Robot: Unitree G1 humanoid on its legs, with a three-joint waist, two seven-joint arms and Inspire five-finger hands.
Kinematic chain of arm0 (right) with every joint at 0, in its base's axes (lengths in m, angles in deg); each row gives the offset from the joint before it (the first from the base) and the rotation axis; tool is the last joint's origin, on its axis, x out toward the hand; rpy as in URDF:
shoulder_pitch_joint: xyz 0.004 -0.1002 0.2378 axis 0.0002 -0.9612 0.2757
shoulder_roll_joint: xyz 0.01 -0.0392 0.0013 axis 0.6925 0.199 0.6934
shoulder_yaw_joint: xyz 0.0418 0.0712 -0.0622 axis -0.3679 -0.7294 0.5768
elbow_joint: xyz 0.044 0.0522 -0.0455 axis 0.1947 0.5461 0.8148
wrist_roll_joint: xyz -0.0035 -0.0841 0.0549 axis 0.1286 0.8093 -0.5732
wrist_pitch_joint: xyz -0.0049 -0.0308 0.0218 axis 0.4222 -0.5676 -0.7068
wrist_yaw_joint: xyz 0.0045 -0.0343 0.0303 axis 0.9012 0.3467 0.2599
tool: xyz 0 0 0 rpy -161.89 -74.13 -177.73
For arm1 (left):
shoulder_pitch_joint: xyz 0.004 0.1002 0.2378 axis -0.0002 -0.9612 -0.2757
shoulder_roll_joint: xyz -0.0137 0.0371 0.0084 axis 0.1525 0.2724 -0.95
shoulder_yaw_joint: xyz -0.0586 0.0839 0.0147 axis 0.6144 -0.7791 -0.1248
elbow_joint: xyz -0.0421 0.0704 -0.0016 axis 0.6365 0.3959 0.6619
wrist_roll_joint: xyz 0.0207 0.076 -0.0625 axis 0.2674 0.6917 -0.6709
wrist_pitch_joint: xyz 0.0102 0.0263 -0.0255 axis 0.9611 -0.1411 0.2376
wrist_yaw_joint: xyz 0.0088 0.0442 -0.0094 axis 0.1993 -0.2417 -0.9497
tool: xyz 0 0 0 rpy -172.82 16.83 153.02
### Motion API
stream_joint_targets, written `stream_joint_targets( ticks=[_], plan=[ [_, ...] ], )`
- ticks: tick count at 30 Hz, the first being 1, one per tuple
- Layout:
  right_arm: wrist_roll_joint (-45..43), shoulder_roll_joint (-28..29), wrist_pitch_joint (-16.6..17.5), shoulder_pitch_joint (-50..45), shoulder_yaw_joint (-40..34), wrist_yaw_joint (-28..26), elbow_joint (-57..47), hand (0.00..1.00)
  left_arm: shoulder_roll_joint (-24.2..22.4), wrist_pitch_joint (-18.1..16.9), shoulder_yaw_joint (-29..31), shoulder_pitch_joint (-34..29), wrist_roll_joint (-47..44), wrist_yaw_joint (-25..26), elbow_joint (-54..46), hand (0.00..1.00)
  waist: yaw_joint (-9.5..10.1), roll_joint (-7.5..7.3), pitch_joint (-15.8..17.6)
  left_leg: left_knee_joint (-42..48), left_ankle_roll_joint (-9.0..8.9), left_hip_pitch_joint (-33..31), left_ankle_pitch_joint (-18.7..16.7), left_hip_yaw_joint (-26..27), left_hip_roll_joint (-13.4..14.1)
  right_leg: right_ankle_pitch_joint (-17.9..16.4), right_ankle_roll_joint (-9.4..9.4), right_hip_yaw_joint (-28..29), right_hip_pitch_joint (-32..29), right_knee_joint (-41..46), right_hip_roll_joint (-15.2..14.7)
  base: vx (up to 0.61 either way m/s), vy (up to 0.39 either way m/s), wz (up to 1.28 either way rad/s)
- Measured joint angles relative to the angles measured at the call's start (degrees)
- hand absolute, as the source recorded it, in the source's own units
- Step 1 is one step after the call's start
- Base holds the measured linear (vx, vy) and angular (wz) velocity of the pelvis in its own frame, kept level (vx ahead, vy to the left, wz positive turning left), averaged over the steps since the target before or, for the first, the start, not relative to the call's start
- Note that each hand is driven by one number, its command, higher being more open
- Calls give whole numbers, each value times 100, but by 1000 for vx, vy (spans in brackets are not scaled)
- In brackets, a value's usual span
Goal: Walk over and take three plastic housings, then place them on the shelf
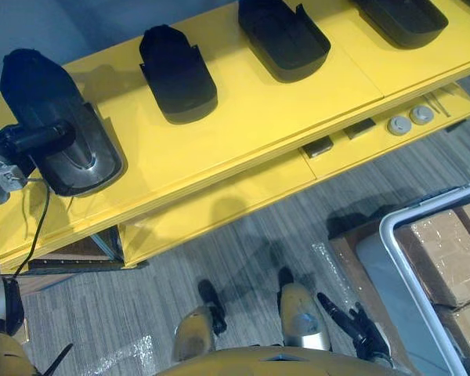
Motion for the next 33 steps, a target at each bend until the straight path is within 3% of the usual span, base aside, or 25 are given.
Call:
stream_joint_targets(
  ticks=[3,8,10,18,19,25,33],
  plan=[
    [-169,-11,25,19,1,79,-256,100,-261,1,123,167,-163,3,-239,0,27,-15,58,362,46,-147,-188,340,174,-31,45,-21,-19,34,-73,20,36,5],
    [-243,-13,43,56,7,76,-476,100,-542,40,171,240,-232,-10,-557,0,226,-73,161,789,96,-294,-462,347,182,-172,100,-4,-51,206,-198,44,57,4],
    [-401,-14,43,95,2,77,-537,100,-575,44,166,342,-230,-16,-648,0,335,-85,207,1009,108,-370,-589,346,216,-215,106,7,-53,258,-205,59,70,5],
    [-441,-17,43,250,-105,5,-675,100,-639,120,214,595,-219,-13,-661,0,429,-135,238,1540,139,-546,-883,368,287,-463,132,-9,-123,600,-287,21,30,7],
    [-440,-17,43,250,-112,-1,-678,100,-659,123,217,601,-218,-13,-663,100,450,-136,239,1558,141,-543,-901,374,289,-476,143,-6,-118,604,-288,0,0,0],
    [-437,-17,42,248,-126,-10,-677,100,-687,112,335,605,-86,-35,-673,100,471,-170,258,1673,137,-541,-1012,407,323,-536,147,5,-105,681,-295,-16,11,-3],
    [-439,-17,41,248,-126,0,-678,100,-681,-93,380,598,788,-141,-708,100,475,-173,260,1718,136,-476,-1041,432,364,-554,158,12,-70,688,-300,0,0,0]
  ],
)
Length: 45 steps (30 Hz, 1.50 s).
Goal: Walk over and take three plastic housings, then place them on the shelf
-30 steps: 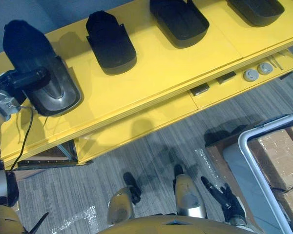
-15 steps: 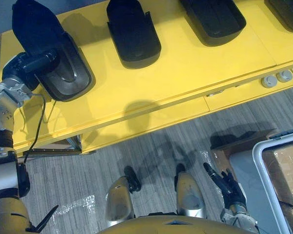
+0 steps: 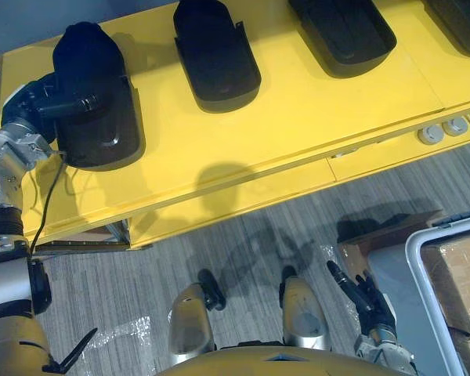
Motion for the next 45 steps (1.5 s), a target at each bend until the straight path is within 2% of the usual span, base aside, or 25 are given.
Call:
stream_joint_targets(
  ticks=[9,13,18,23,27,30,32,34,35,36,37,39,41,42,43,45],
  plan=[
    [27,2,-15,-29,1,-8,222,100,-4,-14,-37,-94,882,97,55,100,-84,5,-126,-208,-37,291,28,123,-17,38,44,17,272,-261,17,-2,-4,-4],
    [46,13,-13,-58,-1,-9,483,100,-1,-18,-265,-178,1081,610,156,100,-181,-2,-323,-421,-83,544,82,165,-59,153,47,17,538,-578,84,61,-11,-4],
    [103,177,-10,-83,-35,-11,951,100,74,-30,-681,-147,1250,1194,184,100,-296,-66,-702,-1099,-128,921,369,136,-268,368,37,-9,919,-1143,114,61,-18,3],
    [107,311,32,-9,-229,7,1299,100,79,-36,-1044,63,1314,1493,184,100,-328,-39,-942,-1588,-148,1201,635,95,-351,608,-37,-18,1154,-1455,171,22,-7,2],
    [106,316,101,43,-253,28,1655,100,79,-181,-1204,215,1395,1736,183,100,-351,-25,-1066,-1968,-181,1418,851,92,-413,723,-65,-44,1282,-1612,200,-19,-6,1],
    [104,367,102,64,-305,76,1777,100,78,-509,-1286,241,1428,2060,72,100,-411,22,-1204,-2242,-183,1444,1009,37,-465,777,-54,-126,1304,-1759,213,-60,-17,9],
    [102,402,102,119,-333,146,1793,100,66,-788,-1309,240,1111,2209,-318,100,-415,16,-1214,-2411,-163,1447,1141,-13,-525,797,-26,-160,1318,-1843,198,-96,-2,12],
    [97,465,103,152,-407,190,1822,100,-38,-1166,-1290,180,718,2330,-867,100,-364,-7,-1272,-2564,-147,1457,1273,-43,-559,855,-43,-176,1339,-1952,206,-116,4,8],
    [93,487,103,162,-458,212,1860,100,-182,-1459,-1185,-5,517,2388,-1306,100,-330,-13,-1355,-2683,-140,1475,1348,-54,-591,881,-33,-178,1346,-2017,206,-88,5,4],
    [88,490,103,166,-476,227,1863,100,-265,-1600,-1083,-137,425,2393,-1536,100,-325,-13,-1382,-2757,-135,1510,1389,-51,-609,888,-33,-176,1354,-2032,204,-90,14,0],
    [86,496,104,171,-511,262,1879,100,-507,-1978,-838,-502,293,2411,-2036,100,-325,-8,-1465,-2944,-143,1596,1478,-47,-653,892,-32,-172,1375,-2053,202,-49,15,-1],
    [81,513,106,183,-581,322,1966,100,-1033,-2390,-454,-1160,295,2483,-2915,100,-316,6,-1600,-3275,-139,1755,1617,-56,-718,895,-29,-187,1450,-2114,207,-48,18,2],
    [86,541,106,177,-578,419,1994,100,-1494,-2658,-182,-1805,296,2494,-3612,100,-277,8,-1682,-3278,-141,1781,1620,-64,-722,893,-32,-190,1475,-2117,205,-38,17,3],
    [87,560,105,173,-580,466,2028,100,-1813,-2768,-91,-2185,296,2470,-3979,100,-215,11,-1729,-3279,-142,1779,1632,-81,-722,892,-32,-207,1479,-2117,206,-36,12,4],
    [91,571,104,172,-579,499,2045,100,-1983,-2776,-56,-2375,295,2459,-4159,100,-173,12,-1746,-3279,-141,1776,1638,-94,-722,892,-33,-220,1483,-2117,207,-28,-3,13],
    [99,603,99,176,-578,591,2123,100,-2570,-2770,-19,-3173,295,2342,-4697,100,-108,5,-1812,-3280,-132,1741,1685,-218,-724,888,-40,-339,1528,-2121,206,-21,-6,23]
  ],
)
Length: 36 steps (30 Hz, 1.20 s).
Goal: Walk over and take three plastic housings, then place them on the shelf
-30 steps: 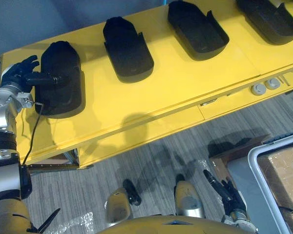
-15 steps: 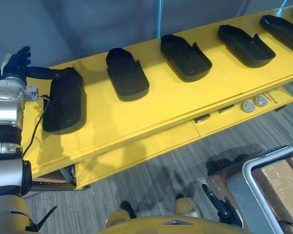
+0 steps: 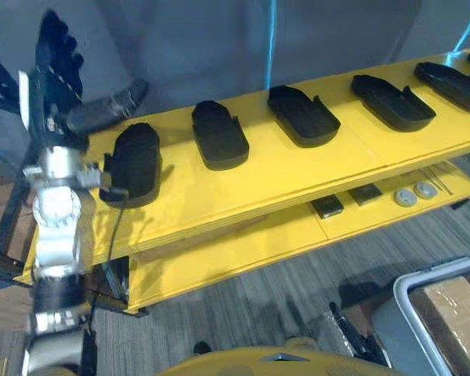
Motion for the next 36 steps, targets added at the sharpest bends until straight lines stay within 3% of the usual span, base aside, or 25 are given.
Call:
stream_joint_targets(
  ticks=[4,7,15,16,36],
  plan=[
    [0,46,0,20,0,130,78,100,-749,49,-213,-1117,53,-106,-342,100,151,-23,-26,-1,6,-40,51,-160,-3,-21,-35,-148,48,-36,2,-36,-3,20],
    [-2,85,0,29,8,245,84,100,-926,57,-442,-1692,65,-229,-344,100,275,-44,-58,-2,20,-99,78,-253,-3,-39,-63,-265,42,-81,6,-32,-1,18],
    [-58,88,276,163,244,499,83,100,-925,28,-729,-2037,41,-712,-342,100,410,-130,-109,-2,22,-106,85,-334,-5,-56,-82,-389,97,-128,-1,0,0,4],
    [-59,90,279,186,250,511,83,100,-925,28,-733,-2037,40,-709,-342,0,403,-133,-110,-2,20,-105,84,-340,-6,-55,-82,-402,112,-149,-1,22,2,5],
    [-75,77,270,500,173,414,525,100,-919,131,-994,-2489,9,-888,-98,0,424,-191,-62,-3,-35,-61,40,-416,-14,-40,-57,-538,299,-294,9,28,-4,2]
  ],
)
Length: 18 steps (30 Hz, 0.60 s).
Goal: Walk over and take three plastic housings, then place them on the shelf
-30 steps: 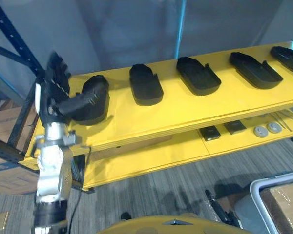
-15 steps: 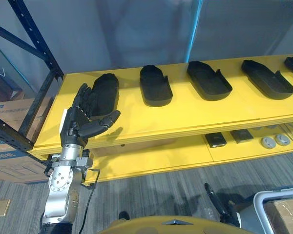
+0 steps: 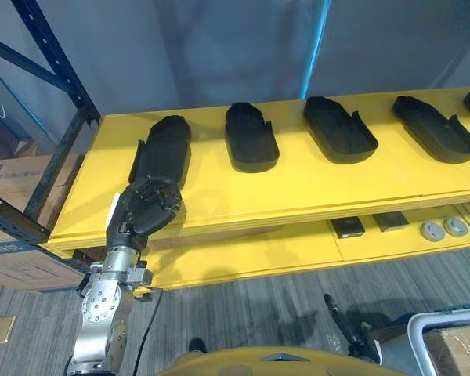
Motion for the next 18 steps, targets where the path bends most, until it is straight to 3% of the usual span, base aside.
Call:
stream_joint_targets(
  ticks=[18],
  plan=[
    [-20,-17,-2,122,-175,-52,101,100,0,377,-5,0,-180,480,436,0,-20,3,30,1,-59,56,-69,32,2,-4,0,4,81,-94,8,12,-3,0]
  ],
)
